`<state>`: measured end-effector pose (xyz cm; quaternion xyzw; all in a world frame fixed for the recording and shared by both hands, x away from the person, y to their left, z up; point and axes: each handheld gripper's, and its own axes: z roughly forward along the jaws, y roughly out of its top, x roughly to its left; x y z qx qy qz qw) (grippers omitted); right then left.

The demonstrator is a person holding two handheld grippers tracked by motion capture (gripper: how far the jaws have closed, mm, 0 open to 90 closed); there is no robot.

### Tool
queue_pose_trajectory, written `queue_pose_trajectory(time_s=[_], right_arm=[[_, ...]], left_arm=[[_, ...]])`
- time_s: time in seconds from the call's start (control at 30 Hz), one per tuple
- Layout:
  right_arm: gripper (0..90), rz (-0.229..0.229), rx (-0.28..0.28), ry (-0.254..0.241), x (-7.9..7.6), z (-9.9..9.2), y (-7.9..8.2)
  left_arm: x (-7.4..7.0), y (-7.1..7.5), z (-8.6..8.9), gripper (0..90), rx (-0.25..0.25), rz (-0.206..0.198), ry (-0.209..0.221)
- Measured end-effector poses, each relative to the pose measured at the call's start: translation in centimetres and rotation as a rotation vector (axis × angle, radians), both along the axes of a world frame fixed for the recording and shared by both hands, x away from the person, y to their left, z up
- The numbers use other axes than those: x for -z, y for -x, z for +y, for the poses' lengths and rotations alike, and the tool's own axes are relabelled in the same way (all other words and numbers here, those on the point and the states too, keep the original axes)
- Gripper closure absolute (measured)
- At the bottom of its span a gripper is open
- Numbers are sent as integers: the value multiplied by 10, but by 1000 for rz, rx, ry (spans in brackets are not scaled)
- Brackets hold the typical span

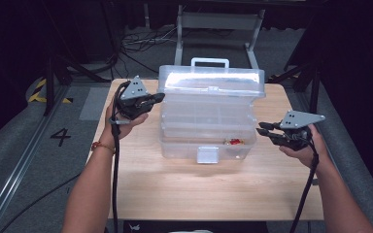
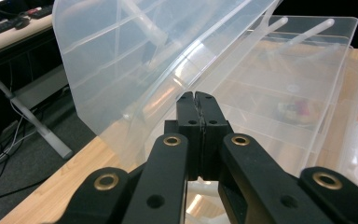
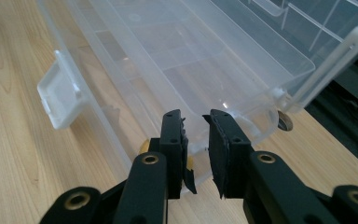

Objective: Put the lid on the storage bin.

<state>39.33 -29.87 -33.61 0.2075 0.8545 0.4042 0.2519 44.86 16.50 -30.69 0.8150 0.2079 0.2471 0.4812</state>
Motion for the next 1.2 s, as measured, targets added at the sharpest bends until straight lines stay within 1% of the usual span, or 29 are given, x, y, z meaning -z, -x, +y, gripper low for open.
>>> queue_pose_trajectory(time_s=[0.03,0.07,0.2,0.3,0.43,0.5,0.8,1.03,1.1,1.13,1.2], right_arm=[[761,-1,0,0,1,-1,0],[758,-4,3,-4,2,-2,1],[758,-9,7,-12,4,-5,4],[758,-5,9,-15,9,-8,6],[758,6,8,-24,15,-9,6],[755,15,12,-20,19,-10,7],[753,6,12,-27,18,-11,12],[748,12,6,-24,20,-9,12],[748,14,5,-23,21,-9,12],[748,14,7,-24,22,-9,12],[748,18,12,-23,24,-9,11]], left_arm=[[-1,1,-1,900,-2,-4,-6],[-1,2,-1,900,-1,-11,-2],[-2,4,-2,900,-2,-12,-8],[-2,6,-3,900,-7,-11,-6],[2,10,-4,900,-2,-9,-9],[4,11,-4,900,1,-5,-5],[8,19,-4,900,6,-3,-25],[12,23,-4,900,14,1,-31],[13,24,-5,900,16,12,-32],[14,27,-5,900,15,1,-40],[15,28,-5,900,21,6,-39]])
